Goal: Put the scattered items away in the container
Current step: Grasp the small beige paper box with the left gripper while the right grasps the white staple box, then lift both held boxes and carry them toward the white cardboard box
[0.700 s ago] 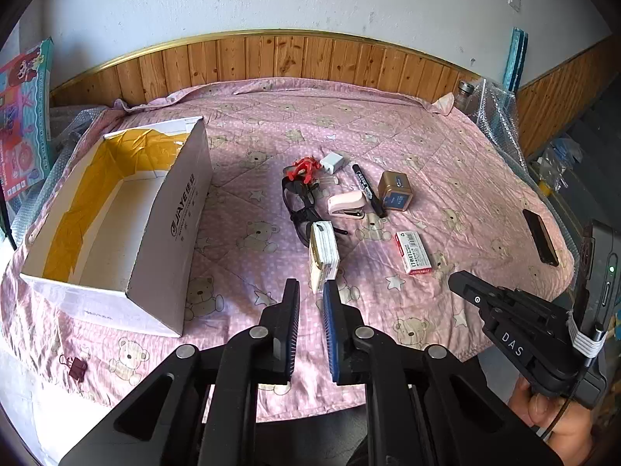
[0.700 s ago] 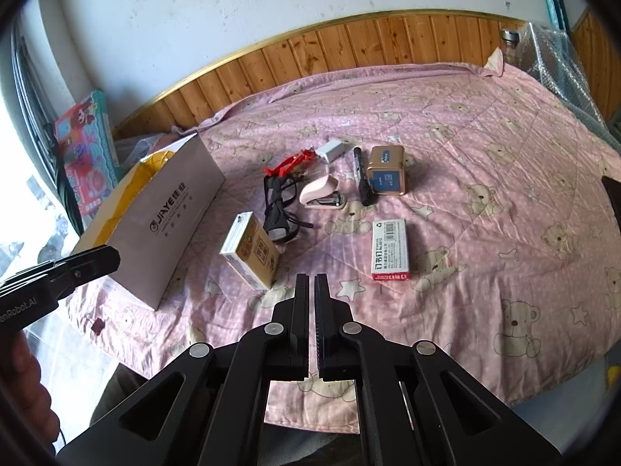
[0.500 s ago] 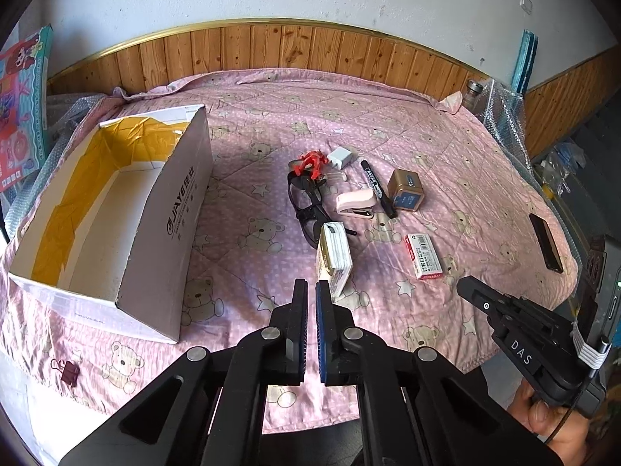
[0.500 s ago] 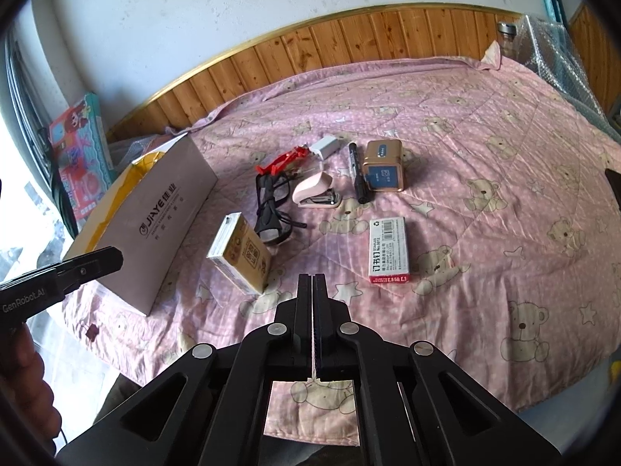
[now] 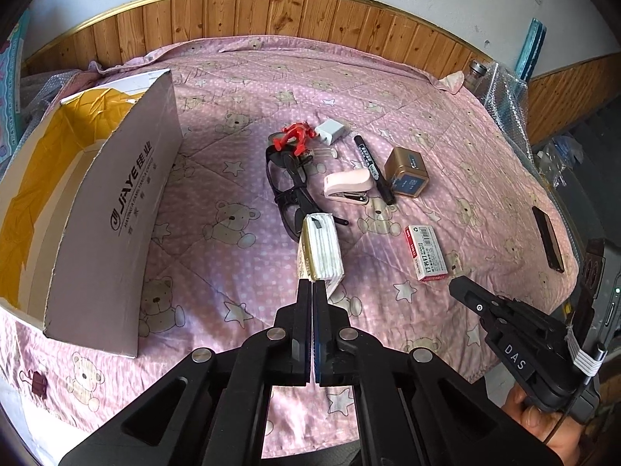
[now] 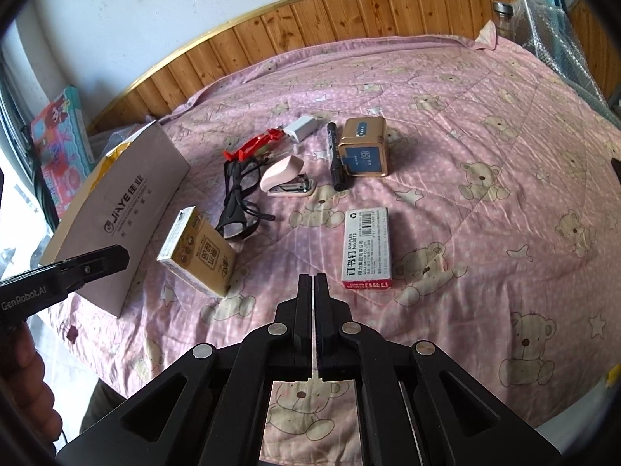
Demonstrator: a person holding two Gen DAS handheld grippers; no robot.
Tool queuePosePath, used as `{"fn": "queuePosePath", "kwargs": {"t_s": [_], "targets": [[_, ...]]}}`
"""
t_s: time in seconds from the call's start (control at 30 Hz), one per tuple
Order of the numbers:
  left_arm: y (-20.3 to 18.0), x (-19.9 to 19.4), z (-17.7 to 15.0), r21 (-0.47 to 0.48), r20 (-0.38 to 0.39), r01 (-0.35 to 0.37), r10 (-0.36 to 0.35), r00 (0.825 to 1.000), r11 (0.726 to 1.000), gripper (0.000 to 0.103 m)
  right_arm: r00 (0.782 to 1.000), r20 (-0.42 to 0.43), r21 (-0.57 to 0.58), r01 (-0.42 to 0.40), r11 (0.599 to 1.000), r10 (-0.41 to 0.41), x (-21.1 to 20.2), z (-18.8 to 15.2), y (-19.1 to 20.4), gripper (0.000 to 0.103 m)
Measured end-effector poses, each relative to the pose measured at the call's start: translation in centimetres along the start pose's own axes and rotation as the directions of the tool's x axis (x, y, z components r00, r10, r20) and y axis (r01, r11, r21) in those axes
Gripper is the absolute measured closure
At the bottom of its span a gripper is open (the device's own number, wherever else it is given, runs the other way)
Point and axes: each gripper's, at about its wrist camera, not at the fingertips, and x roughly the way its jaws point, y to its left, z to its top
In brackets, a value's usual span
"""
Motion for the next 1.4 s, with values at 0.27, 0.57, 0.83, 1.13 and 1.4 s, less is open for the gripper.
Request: {"fn": "queuePosePath", "kwargs": {"t_s": [0.27,0.57,0.83,1.13,1.4], "targets": [[-0.4,1.5,1.2,-0.018,-0.013,-0.047,0.046,0.999,0.999,0.06,0.999,-0.003,-0.042,0.041,0.998,-0.041,0.5,0.6,-0.3,0.057],[0.2,2.7,1.6,-0.04,-0.041,-0.054,0.053,0.998,0.998,0.039,0.998,-0.044,-0.021,0.047,0.999,-0.048,2.2,0.9,-1.5,0.057],[0.0,4.4,1.8,-0.035,-0.069,-0.043,0.04,0.997,0.998,0.036,0.997,-0.067,-0.014,0.049,0.999,-0.05,3.5,1.6,-2.1,0.057],[2.1,8.1,1.3,-0.074,-0.137,-0.042,0.032,0.99,0.996,0.044,0.995,-0.087,0.025,0.051,0.998,-0.049,5.7,2.2,-4.4,0.067],[3.0,8.6,2.0,-0.116,-0.127,-0.019,0.004,0.992,0.993,0.045,0.996,-0.095,0.111,0.013,0.994,-0.003,5.6,3.0,-6.1,0.068]]}}
